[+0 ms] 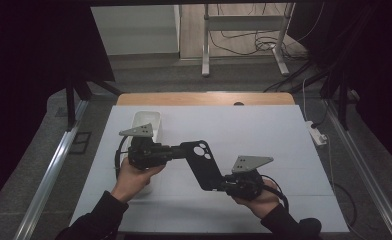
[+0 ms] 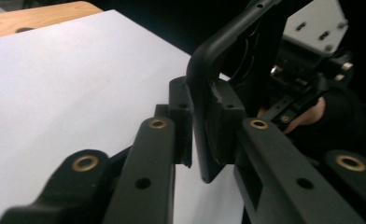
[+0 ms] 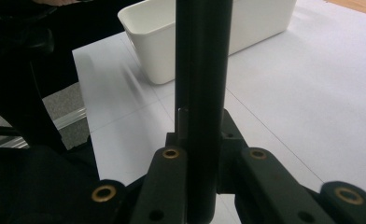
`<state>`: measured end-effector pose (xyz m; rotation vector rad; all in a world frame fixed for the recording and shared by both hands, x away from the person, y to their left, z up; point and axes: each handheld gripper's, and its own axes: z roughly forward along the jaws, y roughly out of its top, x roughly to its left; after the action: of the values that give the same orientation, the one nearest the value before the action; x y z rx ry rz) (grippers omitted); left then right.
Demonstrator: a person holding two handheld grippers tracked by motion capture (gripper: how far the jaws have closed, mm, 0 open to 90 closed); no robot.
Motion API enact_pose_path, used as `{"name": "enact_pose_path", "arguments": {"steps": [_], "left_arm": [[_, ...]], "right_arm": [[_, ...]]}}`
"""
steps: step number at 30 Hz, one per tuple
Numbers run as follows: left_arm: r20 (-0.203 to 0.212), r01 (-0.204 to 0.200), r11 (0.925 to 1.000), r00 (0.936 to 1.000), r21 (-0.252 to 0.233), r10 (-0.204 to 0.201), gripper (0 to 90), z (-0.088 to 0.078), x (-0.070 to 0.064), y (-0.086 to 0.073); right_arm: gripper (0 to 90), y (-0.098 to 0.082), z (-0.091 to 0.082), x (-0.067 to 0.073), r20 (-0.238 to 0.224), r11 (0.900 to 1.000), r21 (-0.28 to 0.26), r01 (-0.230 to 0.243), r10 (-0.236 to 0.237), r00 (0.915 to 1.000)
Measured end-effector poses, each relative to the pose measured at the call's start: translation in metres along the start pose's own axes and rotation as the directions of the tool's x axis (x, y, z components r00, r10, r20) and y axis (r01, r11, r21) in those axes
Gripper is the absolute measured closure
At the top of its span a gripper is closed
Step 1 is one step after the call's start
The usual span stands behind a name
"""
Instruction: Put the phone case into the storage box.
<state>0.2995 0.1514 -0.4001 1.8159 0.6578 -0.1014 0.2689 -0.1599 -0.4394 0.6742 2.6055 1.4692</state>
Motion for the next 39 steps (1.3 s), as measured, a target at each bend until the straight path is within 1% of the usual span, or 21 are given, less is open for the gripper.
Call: {"name": "enact_pose_path", "arguments": {"steps": [2, 5, 7, 8, 10, 13, 15, 16, 18, 19, 21, 25, 26, 27, 28, 29, 33, 35, 37, 38, 39], "left_arm": [[0.017, 0.008, 0.9999, 0.9998, -0.007, -0.008, 82.5, 0.000, 0.000, 0.000], [0.020, 0.005, 1.0000, 0.9998, -0.009, -0.005, 83.3, 0.000, -0.001, 0.000], [0.017, 0.002, 1.0000, 0.9999, -0.006, -0.002, 83.6, 0.000, -0.002, 0.001], [0.008, -0.006, 1.0000, 0.9999, -0.003, 0.006, 83.7, 0.000, -0.003, 0.001], [-0.001, -0.010, 0.9999, 0.9999, -0.002, 0.010, 83.7, 0.001, -0.004, 0.001], [-0.011, -0.021, 0.9998, 0.9997, 0.004, 0.021, 83.8, 0.003, -0.007, 0.001], [-0.016, -0.030, 0.9995, 0.9994, 0.011, 0.030, 83.7, 0.004, -0.008, 0.002], [-0.022, -0.035, 0.9993, 0.9992, 0.013, 0.035, 83.7, 0.004, -0.009, 0.002], [-0.042, -0.048, 0.9985, 0.9979, 0.024, 0.049, 83.7, 0.004, -0.010, 0.002], [-0.042, -0.048, 0.9985, 0.9979, 0.024, 0.049, 83.7, 0.004, -0.010, 0.002], [-0.062, -0.053, 0.9982, 0.9966, 0.028, 0.055, 83.6, 0.001, -0.010, 0.003], [-0.079, -0.056, 0.9980, 0.9952, 0.031, 0.058, 83.6, -0.001, -0.009, 0.004], [-0.094, -0.059, 0.9976, 0.9936, 0.036, 0.063, 83.6, -0.003, -0.009, 0.004], [-0.094, -0.059, 0.9976, 0.9936, 0.036, 0.063, 83.6, -0.003, -0.009, 0.004], [-0.097, -0.058, 0.9976, 0.9934, 0.038, 0.061, 83.6, -0.005, -0.008, 0.004], [-0.097, -0.058, 0.9976, 0.9934, 0.038, 0.061, 83.6, -0.005, -0.008, 0.004], [-0.123, -0.065, 0.9966, 0.9899, 0.052, 0.071, 83.6, -0.008, -0.008, 0.004], [-0.125, -0.066, 0.9965, 0.9896, 0.052, 0.072, 83.6, -0.010, -0.008, 0.004], [-0.137, -0.070, 0.9956, 0.9875, 0.063, 0.078, 83.5, -0.013, -0.007, 0.005], [-0.137, -0.070, 0.9956, 0.9875, 0.063, 0.078, 83.5, -0.013, -0.007, 0.005], [-0.138, -0.067, 0.9958, 0.9876, 0.063, 0.075, 83.5, -0.014, -0.007, 0.005]], "right_arm": [[84.0, 0.000, 0.001, 0.000, 0.006, 1.000, 0.006, 0.000, 0.000, 1.0000], [83.8, 0.000, 0.002, 0.000, 0.020, 1.000, 0.017, 0.009, -0.009, 0.9997], [83.5, -0.001, 0.004, 0.000, 0.024, 1.000, 0.025, 0.011, -0.012, 0.9996], [80.0, -0.001, 0.005, 0.001, 0.034, 1.000, 0.028, 0.014, -0.015, 0.9993], [79.1, -0.001, 0.005, 0.001, 0.044, 0.999, 0.033, 0.017, -0.018, 0.9989], [69.8, -0.001, 0.007, 0.002, 0.053, 0.999, 0.046, 0.020, -0.022, 0.9984], [63.1, 0.000, 0.010, 0.003, 0.076, 0.998, 0.058, 0.030, -0.035, 0.9965], [58.8, 0.000, 0.011, 0.004, 0.079, 0.998, 0.061, 0.031, -0.035, 0.9963], [55.0, 0.000, 0.013, 0.004, 0.090, 0.997, 0.073, 0.029, -0.036, 0.9953], [51.5, -0.001, 0.013, 0.004, 0.095, 0.996, 0.080, 0.029, -0.036, 0.9948], [47.0, -0.001, 0.012, 0.003, 0.103, 0.996, 0.090, 0.021, -0.030, 0.9942], [36.6, -0.003, 0.011, 0.001, 0.108, 0.992, 0.123, 0.001, -0.014, 0.9941], [34.7, -0.004, 0.011, 0.000, 0.113, 0.992, 0.123, -0.001, -0.013, 0.9935], [34.7, -0.004, 0.011, 0.000, 0.113, 0.992, 0.123, -0.001, -0.013, 0.9935], [31.2, -0.005, 0.010, 0.000, 0.119, 0.991, 0.131, -0.004, -0.012, 0.9928], [31.2, -0.005, 0.010, 0.000, 0.119, 0.991, 0.131, -0.004, -0.012, 0.9928], [23.8, -0.006, 0.006, -0.001, 0.137, 0.990, 0.136, -0.023, 0.005, 0.9906], [20.5, -0.008, 0.003, -0.003, 0.148, 0.989, 0.147, -0.021, -0.001, 0.9890], [18.0, -0.009, 0.001, -0.003, 0.164, 0.987, 0.156, -0.025, -0.001, 0.9865], [18.0, -0.009, 0.001, -0.003, 0.164, 0.987, 0.156, -0.025, -0.001, 0.9865], [14.0, -0.012, -0.002, -0.005, 0.171, 0.985, 0.168, -0.029, -0.001, 0.9852]]}}
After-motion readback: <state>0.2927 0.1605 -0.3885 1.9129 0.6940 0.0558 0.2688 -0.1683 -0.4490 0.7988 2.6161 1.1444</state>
